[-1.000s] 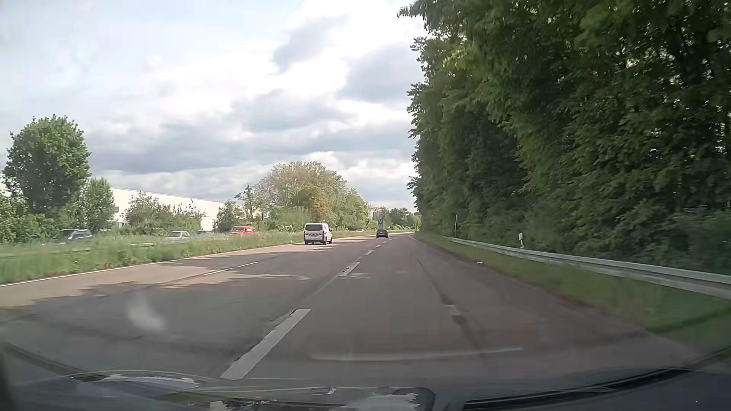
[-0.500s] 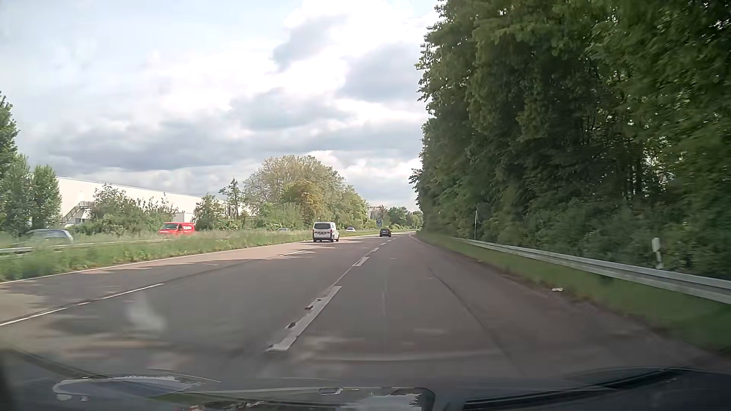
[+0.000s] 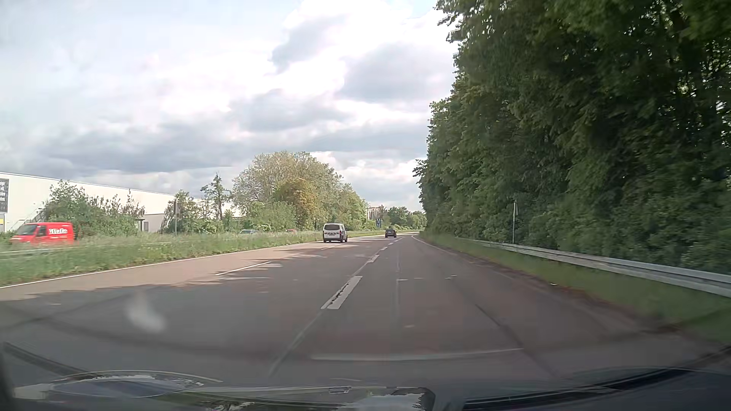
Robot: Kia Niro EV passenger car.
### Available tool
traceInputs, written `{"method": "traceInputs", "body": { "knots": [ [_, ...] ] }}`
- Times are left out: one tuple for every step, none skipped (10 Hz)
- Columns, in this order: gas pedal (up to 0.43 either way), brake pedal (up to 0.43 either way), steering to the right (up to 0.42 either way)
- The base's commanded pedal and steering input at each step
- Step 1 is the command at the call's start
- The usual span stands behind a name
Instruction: Follow the waypoints while adhering to traffic rules and regulations
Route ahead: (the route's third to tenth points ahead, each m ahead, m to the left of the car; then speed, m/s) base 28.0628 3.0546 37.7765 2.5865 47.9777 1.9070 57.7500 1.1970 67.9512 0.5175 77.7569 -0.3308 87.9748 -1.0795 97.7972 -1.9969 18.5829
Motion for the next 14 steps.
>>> {"method": "traceInputs", "body": {
  "knots": [
    [0.209, 0.000, 0.002],
    [0.209, 0.000, 0.003],
    [0.209, 0.000, 0.003],
    [0.209, 0.000, 0.003],
    [0.209, 0.000, 0.003],
    [0.209, 0.000, 0.003],
    [0.209, 0.000, 0.003],
    [0.209, 0.000, 0.002],
    [0.209, 0.000, 0.003],
    [0.209, 0.000, 0.003],
    [0.209, 0.000, 0.003],
    [0.209, 0.000, 0.004],
    [0.209, 0.000, 0.005],
    [0.209, 0.000, 0.005]
  ]
}}
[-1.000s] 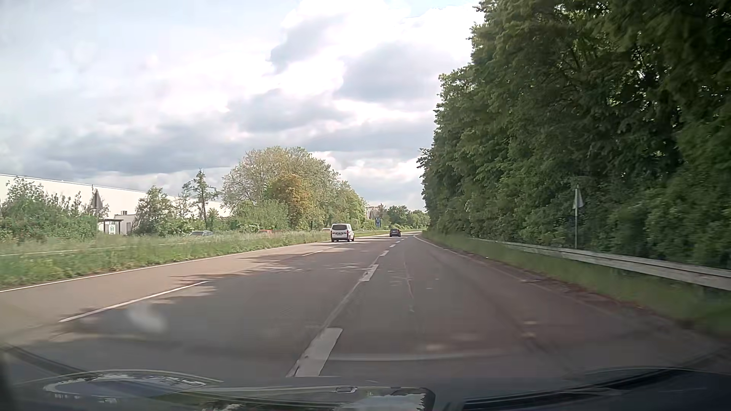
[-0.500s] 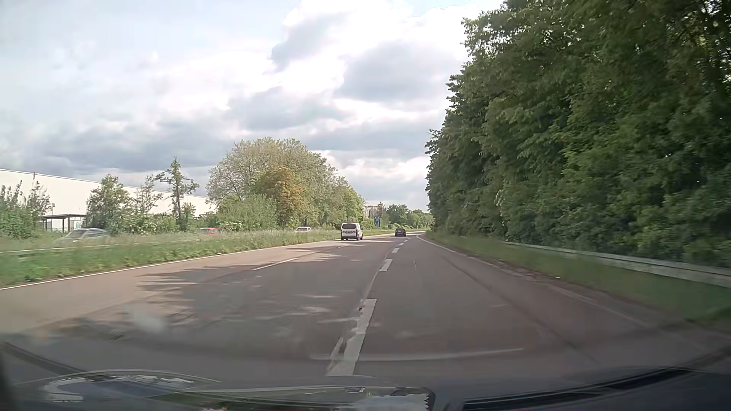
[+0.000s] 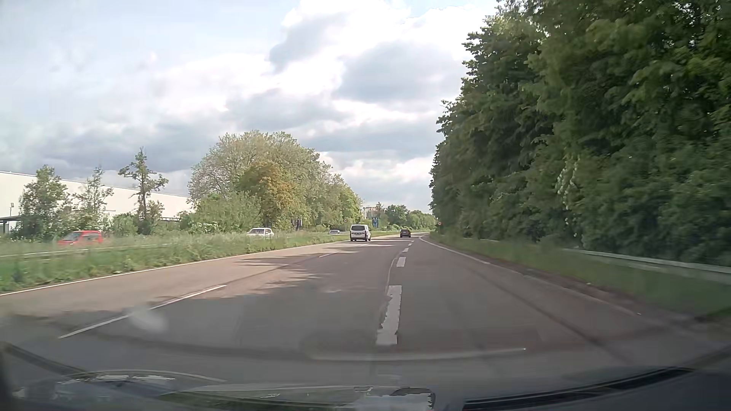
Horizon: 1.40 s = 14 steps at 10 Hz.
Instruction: Follow the waypoints while adhering to traffic rules and regulations
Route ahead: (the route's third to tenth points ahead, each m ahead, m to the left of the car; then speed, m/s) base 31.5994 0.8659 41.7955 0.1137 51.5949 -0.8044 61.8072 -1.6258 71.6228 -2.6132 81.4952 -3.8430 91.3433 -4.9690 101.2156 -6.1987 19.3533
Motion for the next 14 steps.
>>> {"method": "traceInputs", "body": {
  "knots": [
    [0.209, 0.000, 0.005],
    [0.209, 0.000, 0.005],
    [0.209, 0.000, 0.005],
    [0.209, 0.000, 0.005],
    [0.209, 0.000, 0.005],
    [0.209, 0.000, 0.005],
    [0.209, 0.000, 0.006],
    [0.209, 0.000, 0.006],
    [0.209, 0.000, 0.006],
    [0.209, 0.000, 0.007],
    [0.209, 0.000, 0.008],
    [0.209, 0.000, 0.011],
    [0.209, 0.000, 0.012],
    [0.209, 0.000, 0.012]
  ]
}}
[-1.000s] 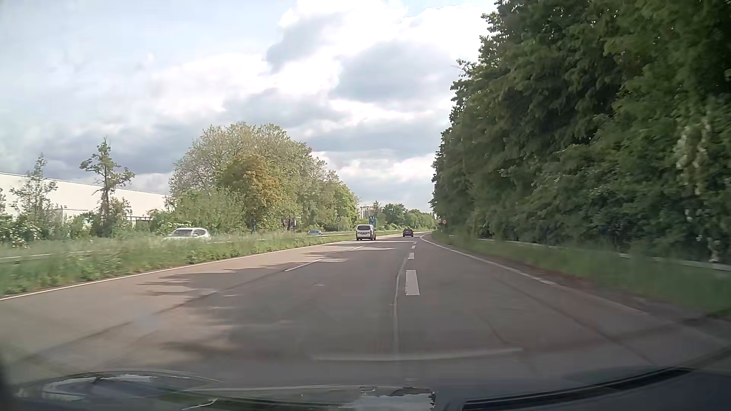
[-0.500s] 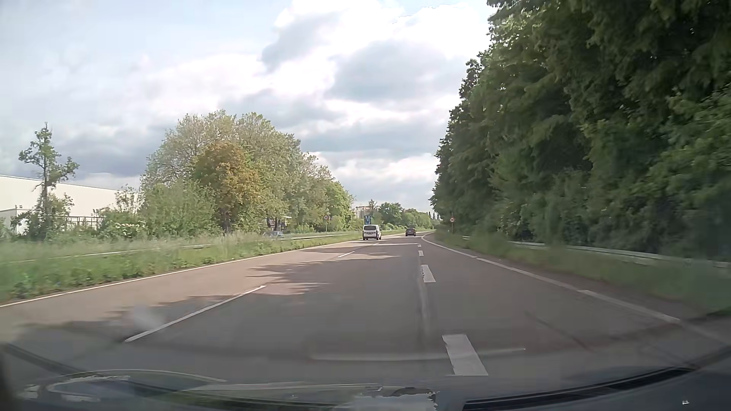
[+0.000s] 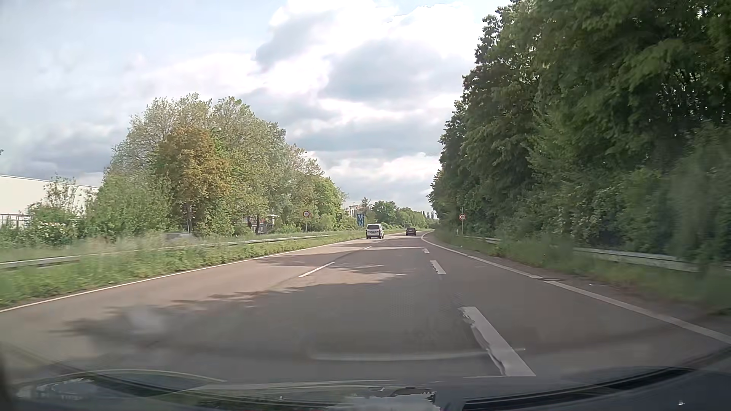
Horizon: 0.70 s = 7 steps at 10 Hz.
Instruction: Follow the waypoints while adhering to traffic rules and regulations
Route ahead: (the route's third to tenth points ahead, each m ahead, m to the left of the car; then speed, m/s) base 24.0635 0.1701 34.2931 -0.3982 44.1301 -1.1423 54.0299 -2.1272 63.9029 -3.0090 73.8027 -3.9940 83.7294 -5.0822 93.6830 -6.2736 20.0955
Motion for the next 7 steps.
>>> {"method": "traceInputs", "body": {
  "knots": [
    [0.209, 0.000, 0.012],
    [0.209, 0.000, 0.012],
    [0.209, 0.000, 0.012],
    [0.209, 0.000, 0.012],
    [0.209, 0.000, 0.012],
    [0.209, 0.000, 0.012],
    [0.209, 0.000, 0.012]
  ]
}}
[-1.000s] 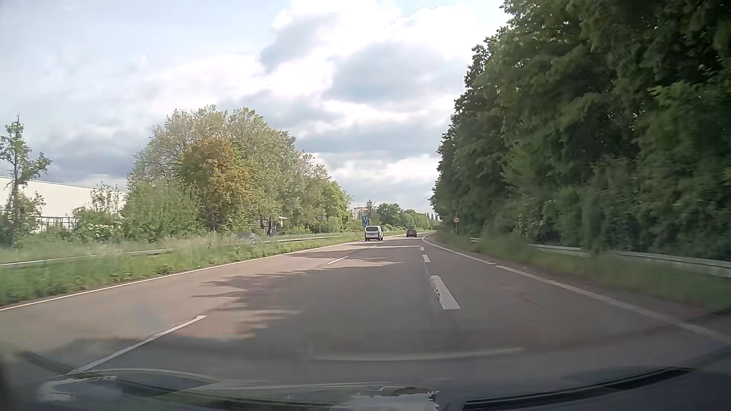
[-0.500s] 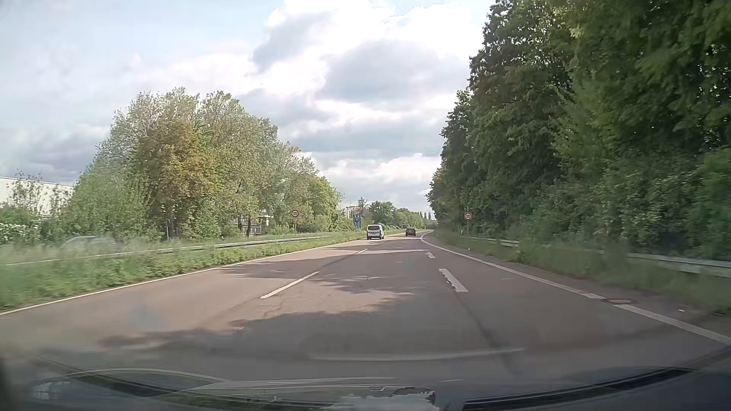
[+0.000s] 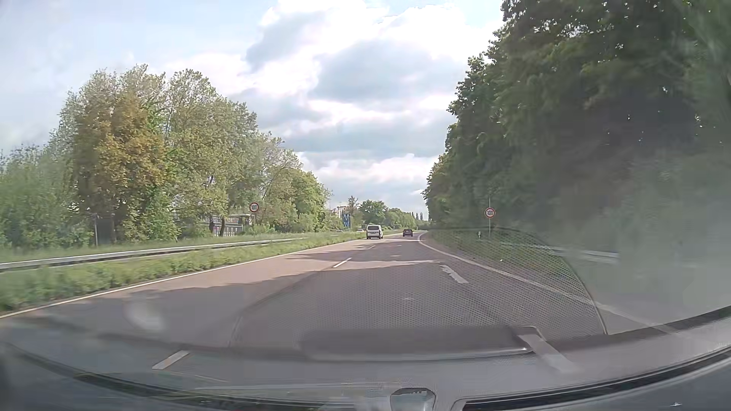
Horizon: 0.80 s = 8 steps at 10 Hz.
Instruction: Follow the waypoints while adhering to traffic rules and regulations
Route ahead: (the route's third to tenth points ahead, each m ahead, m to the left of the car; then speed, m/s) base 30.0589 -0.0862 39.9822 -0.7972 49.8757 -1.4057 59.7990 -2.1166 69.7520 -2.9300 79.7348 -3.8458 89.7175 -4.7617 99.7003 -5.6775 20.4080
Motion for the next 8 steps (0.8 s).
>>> {"method": "traceInputs", "body": {
  "knots": [
    [0.209, 0.000, 0.012],
    [0.209, 0.000, 0.012],
    [0.209, 0.000, 0.011],
    [0.209, 0.000, 0.012],
    [0.209, 0.000, 0.012],
    [0.209, 0.000, 0.012],
    [0.209, 0.000, 0.012],
    [0.209, 0.000, 0.011]
  ]
}}
